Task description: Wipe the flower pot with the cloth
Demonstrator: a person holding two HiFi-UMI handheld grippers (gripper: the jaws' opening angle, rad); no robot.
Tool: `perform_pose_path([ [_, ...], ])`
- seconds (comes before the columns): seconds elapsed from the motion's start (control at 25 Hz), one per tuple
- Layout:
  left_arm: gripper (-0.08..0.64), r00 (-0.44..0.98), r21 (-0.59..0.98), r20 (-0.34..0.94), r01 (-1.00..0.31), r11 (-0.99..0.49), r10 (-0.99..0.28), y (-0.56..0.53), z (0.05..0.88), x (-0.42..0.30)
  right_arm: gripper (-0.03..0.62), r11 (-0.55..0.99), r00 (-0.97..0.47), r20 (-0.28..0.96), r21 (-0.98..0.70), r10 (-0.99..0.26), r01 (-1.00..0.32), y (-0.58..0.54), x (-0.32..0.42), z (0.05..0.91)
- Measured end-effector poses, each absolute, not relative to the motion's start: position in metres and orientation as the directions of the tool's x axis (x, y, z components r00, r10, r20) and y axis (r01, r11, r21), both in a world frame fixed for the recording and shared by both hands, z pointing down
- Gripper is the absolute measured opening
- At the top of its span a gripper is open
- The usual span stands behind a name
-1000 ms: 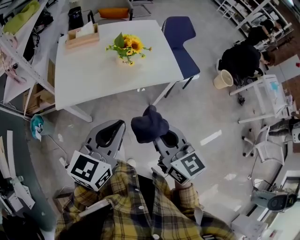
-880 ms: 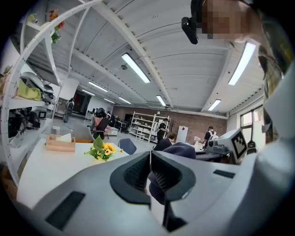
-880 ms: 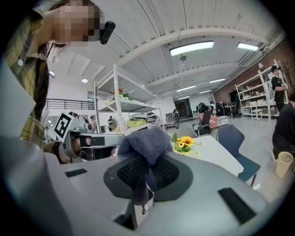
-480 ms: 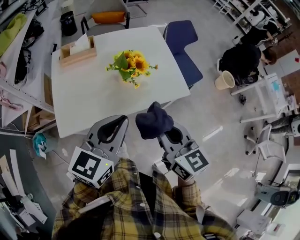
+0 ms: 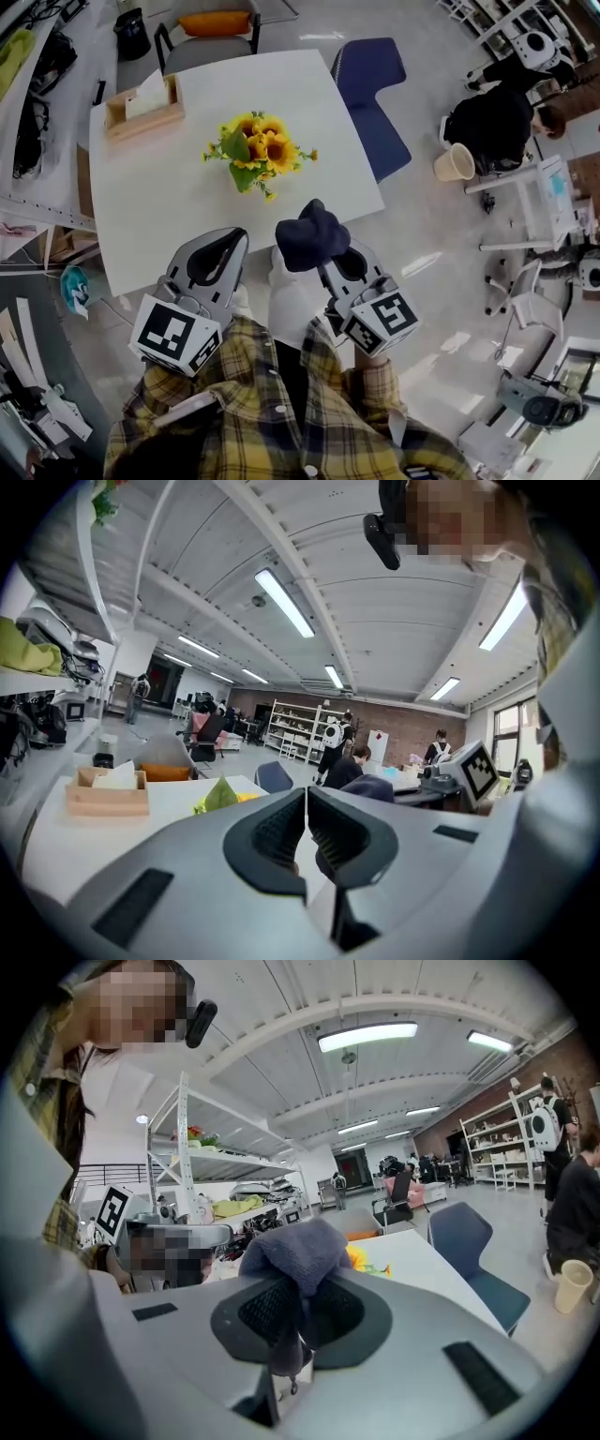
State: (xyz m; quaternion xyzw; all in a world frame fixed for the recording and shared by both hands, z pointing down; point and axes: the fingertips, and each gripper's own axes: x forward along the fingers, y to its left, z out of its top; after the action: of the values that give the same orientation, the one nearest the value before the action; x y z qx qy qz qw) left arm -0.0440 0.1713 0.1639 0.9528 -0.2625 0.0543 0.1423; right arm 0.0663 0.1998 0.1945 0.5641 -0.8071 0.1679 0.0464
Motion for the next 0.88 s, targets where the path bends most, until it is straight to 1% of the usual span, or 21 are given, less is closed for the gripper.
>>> perform_pose_path([
  [0.24, 0.017, 0.824, 0.221, 0.172, -0.566, -0.794, -0.540, 0.117, 0.153, -0.005, 0.028, 0.358, -0.409, 0.278, -0.217, -0.869, -0.908, 0.142, 0.113, 0.190],
  [0.4, 0.017, 0.809, 0.238, 0.188, -0.587, -0.774, -0.557, 0.095, 0.155, 0.023, 0.028, 0.418, -0.467, 0.303, -0.213, -0.831, -0.883, 0.109, 0.138, 0.190],
  [0.64, 0.016, 0.750, 0.251, 0.253, -0.661, -0.707, -0.611, 0.086, 0.179, 0.040, 0.028, 0.503, -0.553, 0.368, -0.230, -0.748, -0.833, 0.085, 0.160, 0.211],
  [0.88, 0.017, 0.734, 0.267, 0.331, -0.676, -0.687, -0.594, 0.089, 0.212, 0.039, 0.028, 0.494, -0.558, 0.442, -0.263, -0.702, -0.829, 0.083, 0.166, 0.242],
])
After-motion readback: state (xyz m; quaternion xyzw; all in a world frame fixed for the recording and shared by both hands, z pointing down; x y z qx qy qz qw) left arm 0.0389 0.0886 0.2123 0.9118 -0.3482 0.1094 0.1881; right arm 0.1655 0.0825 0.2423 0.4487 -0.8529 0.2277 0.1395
